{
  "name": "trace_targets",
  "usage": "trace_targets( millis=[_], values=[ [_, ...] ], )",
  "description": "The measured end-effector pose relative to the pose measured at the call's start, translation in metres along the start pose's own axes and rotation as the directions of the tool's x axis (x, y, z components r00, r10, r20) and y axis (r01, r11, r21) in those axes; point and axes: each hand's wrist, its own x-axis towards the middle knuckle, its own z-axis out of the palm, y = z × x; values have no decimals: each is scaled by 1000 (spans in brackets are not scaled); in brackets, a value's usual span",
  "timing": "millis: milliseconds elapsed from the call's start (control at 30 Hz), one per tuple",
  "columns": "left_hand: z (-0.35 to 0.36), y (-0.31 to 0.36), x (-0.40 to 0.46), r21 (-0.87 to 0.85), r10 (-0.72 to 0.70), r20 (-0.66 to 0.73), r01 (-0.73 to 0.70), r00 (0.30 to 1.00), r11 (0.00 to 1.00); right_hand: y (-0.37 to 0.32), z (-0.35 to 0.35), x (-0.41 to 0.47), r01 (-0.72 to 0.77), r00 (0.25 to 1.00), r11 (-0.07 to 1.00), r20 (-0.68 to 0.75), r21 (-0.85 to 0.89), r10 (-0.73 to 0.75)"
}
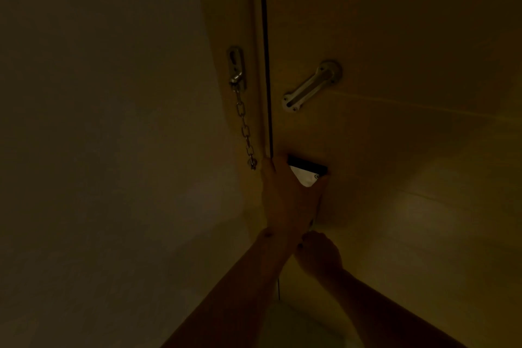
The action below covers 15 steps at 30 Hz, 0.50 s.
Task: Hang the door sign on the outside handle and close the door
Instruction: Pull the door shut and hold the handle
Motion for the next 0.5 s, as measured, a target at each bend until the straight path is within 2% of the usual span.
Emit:
trace_targets(
  millis=[333,500],
  values=[
    [8,-10,6,109,0,22,-3,1000,994,-9,-30,-7,-40,998,992,49,-122,46],
    [13,-11,5,167,-40,86,25,995,986,-17,-49,-12,-42,995,977,80,-210,60]
  ],
)
